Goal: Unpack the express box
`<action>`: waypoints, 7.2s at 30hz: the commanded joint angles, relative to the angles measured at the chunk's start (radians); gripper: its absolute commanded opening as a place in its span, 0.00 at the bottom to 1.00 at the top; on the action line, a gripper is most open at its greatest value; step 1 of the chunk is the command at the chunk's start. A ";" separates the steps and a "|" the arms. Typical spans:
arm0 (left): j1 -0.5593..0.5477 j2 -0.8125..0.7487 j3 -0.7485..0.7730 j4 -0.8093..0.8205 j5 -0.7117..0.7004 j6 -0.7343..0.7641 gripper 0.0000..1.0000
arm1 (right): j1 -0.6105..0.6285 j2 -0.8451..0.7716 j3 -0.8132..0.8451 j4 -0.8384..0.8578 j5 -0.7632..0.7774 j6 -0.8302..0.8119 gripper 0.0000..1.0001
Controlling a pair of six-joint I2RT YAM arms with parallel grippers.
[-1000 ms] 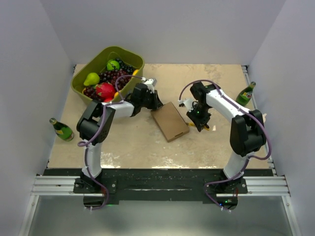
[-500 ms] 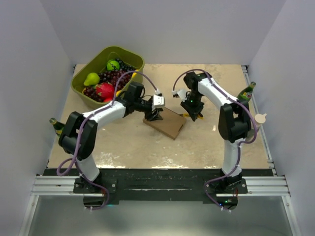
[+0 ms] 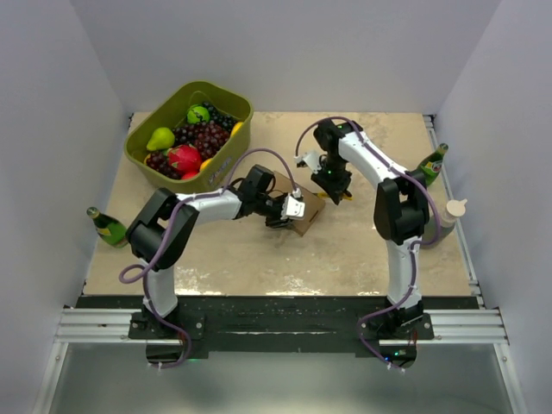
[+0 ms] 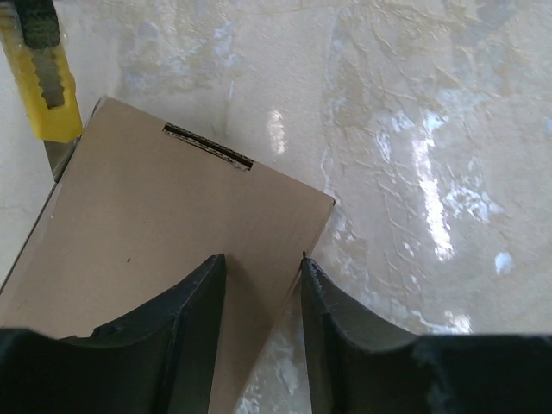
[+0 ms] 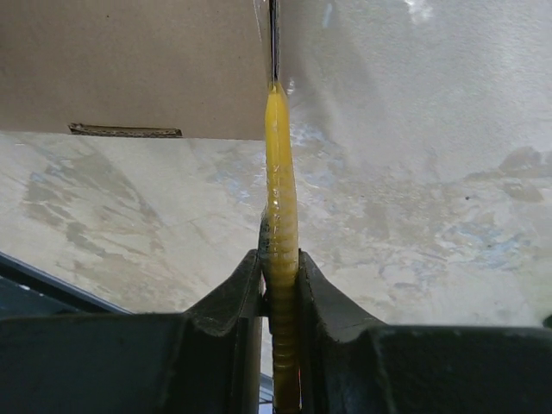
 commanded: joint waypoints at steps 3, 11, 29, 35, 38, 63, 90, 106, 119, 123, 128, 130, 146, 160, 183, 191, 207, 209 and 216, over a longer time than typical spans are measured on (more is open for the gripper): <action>-0.021 0.127 0.080 0.064 -0.205 -0.127 0.31 | 0.012 -0.029 -0.048 -0.136 0.041 -0.003 0.00; -0.049 0.155 0.080 0.080 -0.274 -0.315 0.13 | 0.012 -0.108 -0.176 -0.138 0.109 0.015 0.00; -0.046 0.129 0.017 0.154 -0.334 -0.389 0.08 | -0.022 -0.160 -0.289 -0.139 0.161 -0.005 0.00; -0.046 0.112 -0.015 0.168 -0.328 -0.391 0.08 | -0.031 -0.152 -0.309 -0.139 0.210 -0.002 0.00; -0.046 0.101 -0.038 0.174 -0.328 -0.392 0.07 | -0.055 -0.183 -0.360 -0.139 0.241 -0.008 0.00; 0.060 -0.124 0.132 0.036 -0.084 -0.541 0.43 | -0.212 -0.106 -0.002 0.225 -0.094 0.102 0.51; 0.229 -0.221 -0.173 -0.013 -0.219 -0.875 0.59 | -0.092 0.109 -0.019 0.735 -0.799 0.285 0.90; 0.209 0.004 0.101 0.022 -0.271 -0.676 0.68 | -0.084 -0.192 -0.421 0.489 -0.781 0.151 0.99; 0.132 -0.118 0.073 0.007 -0.492 -0.848 0.65 | -0.132 -0.237 -0.513 0.913 -0.434 0.582 0.81; 0.113 -0.120 0.089 0.044 -0.397 -0.863 0.50 | -0.115 -0.183 -0.457 0.930 -0.448 0.599 0.81; 0.097 -0.069 0.064 0.088 -0.247 -0.863 0.28 | -0.098 -0.146 -0.435 0.941 -0.423 0.622 0.78; 0.095 -0.049 0.054 0.077 -0.215 -0.855 0.24 | -0.098 -0.129 -0.430 0.942 -0.414 0.633 0.77; 0.094 0.026 0.047 0.027 -0.227 -0.791 0.07 | -0.088 -0.085 -0.417 0.901 -0.285 0.610 0.74; 0.092 0.027 0.046 0.024 -0.231 -0.792 0.07 | 0.098 -0.056 -0.363 0.780 0.186 0.636 0.70; 0.090 0.004 -0.025 0.001 -0.297 -0.694 0.05 | -0.078 0.064 -0.359 0.653 -0.127 0.385 0.17; 0.089 0.054 0.000 -0.012 -0.325 -0.673 0.06 | -0.205 0.202 -0.211 0.471 -0.374 0.333 0.00; 0.077 0.095 0.035 -0.032 -0.342 -0.673 0.09 | -0.344 0.311 -0.168 0.246 -0.951 0.058 0.00; 0.077 0.090 0.037 -0.033 -0.356 -0.673 0.12 | -0.344 0.265 -0.190 0.298 -0.950 0.102 0.00; 0.083 0.058 0.087 -0.064 -0.313 -0.613 0.39 | -0.344 -0.037 -0.256 0.428 -0.898 0.171 0.00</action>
